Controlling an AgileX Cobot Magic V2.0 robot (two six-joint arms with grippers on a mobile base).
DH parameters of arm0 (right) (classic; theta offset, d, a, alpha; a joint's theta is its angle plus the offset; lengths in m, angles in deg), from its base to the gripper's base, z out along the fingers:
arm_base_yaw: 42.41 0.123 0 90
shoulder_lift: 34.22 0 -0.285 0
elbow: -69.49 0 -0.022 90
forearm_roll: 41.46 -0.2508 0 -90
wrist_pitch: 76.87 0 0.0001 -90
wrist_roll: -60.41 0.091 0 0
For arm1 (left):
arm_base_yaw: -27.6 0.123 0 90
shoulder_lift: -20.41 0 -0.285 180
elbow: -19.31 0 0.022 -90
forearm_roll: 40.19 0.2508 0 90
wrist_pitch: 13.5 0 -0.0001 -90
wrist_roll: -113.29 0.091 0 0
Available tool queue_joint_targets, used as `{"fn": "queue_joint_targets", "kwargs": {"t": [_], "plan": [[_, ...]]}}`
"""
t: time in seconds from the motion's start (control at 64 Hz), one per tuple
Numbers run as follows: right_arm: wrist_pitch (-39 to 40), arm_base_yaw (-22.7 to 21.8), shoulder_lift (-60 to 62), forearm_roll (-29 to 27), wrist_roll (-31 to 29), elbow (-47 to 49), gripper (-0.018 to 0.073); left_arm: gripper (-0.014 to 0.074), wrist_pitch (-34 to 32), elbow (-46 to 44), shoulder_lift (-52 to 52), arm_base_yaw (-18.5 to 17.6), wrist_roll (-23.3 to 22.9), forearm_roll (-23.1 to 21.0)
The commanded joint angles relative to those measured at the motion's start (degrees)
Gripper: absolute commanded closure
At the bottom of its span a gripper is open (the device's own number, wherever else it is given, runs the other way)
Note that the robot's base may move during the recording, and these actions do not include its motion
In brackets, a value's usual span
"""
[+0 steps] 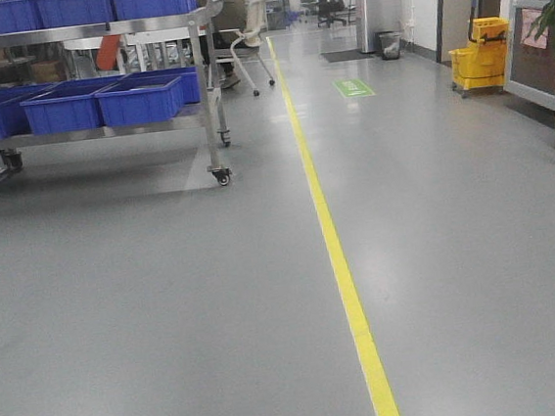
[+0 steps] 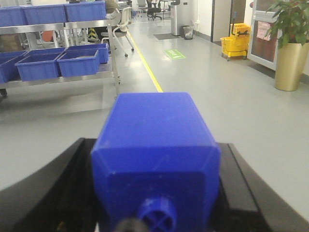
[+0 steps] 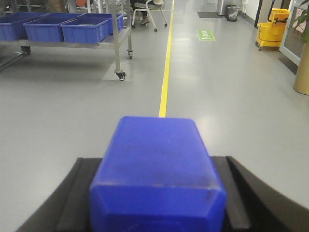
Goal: Pick and sort blue part to right shelf
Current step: 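Drive the base away from the table down the aisle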
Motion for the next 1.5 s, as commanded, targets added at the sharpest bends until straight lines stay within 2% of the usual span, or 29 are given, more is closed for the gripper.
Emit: {"fn": "queue_joint_targets", "kwargs": {"t": [0.0,1.484], "plan": [[5.03,-0.39,-0.45,0.48,-0.29,1.7,0.0145,0.0263,-5.2,-1.56,-0.65,-0.4,0.08,-0.51],[5.03,-0.39,-0.45,0.48,-0.29,1.7,0.0145,0.0263,-5.2,-1.56,-0.65,-0.4,0.08,-0.51]]}}
